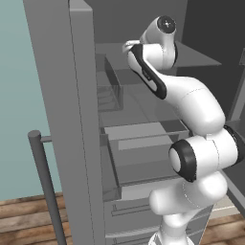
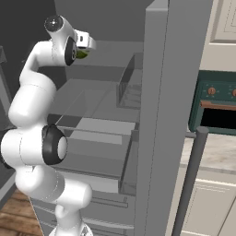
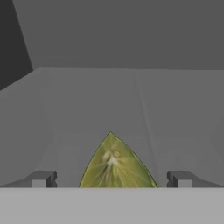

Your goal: There is a bowl on the dining counter. Grab a lemon wedge from the fridge and place it in the bowl. Then get the liquor bottle and glass cup from the cabinet and place them next to the bowl.

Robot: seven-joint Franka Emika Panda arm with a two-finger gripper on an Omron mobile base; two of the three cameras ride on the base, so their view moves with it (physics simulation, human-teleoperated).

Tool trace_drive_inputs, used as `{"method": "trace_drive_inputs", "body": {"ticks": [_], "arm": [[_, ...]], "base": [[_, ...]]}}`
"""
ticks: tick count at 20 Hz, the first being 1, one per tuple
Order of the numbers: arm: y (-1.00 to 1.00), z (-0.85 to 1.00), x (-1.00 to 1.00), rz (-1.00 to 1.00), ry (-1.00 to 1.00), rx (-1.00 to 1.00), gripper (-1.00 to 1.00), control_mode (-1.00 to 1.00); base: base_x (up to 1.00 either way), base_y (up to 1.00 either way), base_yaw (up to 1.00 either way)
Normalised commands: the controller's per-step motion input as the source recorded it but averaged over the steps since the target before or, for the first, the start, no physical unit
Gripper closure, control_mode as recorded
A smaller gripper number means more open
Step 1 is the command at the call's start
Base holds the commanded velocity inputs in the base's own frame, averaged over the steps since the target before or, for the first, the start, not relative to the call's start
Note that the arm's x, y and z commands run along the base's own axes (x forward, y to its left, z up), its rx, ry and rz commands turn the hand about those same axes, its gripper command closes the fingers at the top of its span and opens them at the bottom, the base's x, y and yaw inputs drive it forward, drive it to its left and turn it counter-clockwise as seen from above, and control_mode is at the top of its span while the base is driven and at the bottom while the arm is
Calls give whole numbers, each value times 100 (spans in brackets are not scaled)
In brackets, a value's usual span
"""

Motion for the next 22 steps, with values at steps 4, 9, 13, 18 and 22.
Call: {"method": "trace_drive_inputs", "body": {"ticks": [4,9,13,18,22], "arm": [[0,-20,2,0,0,0,-100,-100],[0,-19,6,0,1,0,-100,-100],[-1,-16,8,0,1,0,-100,-100],[0,-14,7,0,0,0,-100,-100],[0,-19,1,0,2,0,-100,-100]], "base": [[0,0,0],[0,0,0],[0,0,0],[0,0,0],[0,0,0]]}}
